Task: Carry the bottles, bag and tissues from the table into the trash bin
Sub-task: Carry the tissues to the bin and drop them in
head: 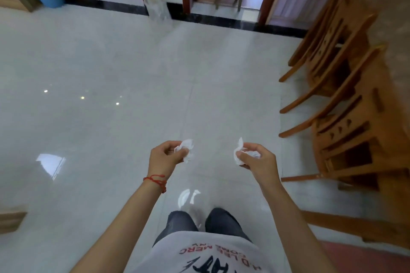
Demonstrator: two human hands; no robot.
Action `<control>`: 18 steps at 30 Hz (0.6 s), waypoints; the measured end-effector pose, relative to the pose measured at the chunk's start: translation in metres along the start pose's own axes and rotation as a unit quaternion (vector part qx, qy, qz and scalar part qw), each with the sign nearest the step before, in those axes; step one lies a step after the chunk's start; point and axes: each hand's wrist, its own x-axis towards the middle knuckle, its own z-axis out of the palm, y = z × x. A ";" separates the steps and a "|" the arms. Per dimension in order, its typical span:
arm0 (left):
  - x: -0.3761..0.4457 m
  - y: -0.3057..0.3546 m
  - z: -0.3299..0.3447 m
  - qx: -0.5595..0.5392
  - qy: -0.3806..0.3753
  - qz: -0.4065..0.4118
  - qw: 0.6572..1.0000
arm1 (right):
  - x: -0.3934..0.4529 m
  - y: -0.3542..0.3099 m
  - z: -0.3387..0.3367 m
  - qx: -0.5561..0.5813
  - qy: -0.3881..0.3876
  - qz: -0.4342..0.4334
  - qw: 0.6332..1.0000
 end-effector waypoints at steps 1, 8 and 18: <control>0.008 0.003 0.005 0.004 -0.007 0.000 1.000 | 0.005 -0.002 -0.001 0.001 0.009 0.000 1.000; 0.078 0.035 0.050 0.014 -0.041 0.006 0.999 | 0.073 -0.030 -0.006 0.003 0.044 -0.009 0.999; 0.220 0.119 0.135 -0.002 -0.039 0.011 0.999 | 0.239 -0.116 -0.018 0.014 0.032 -0.028 0.999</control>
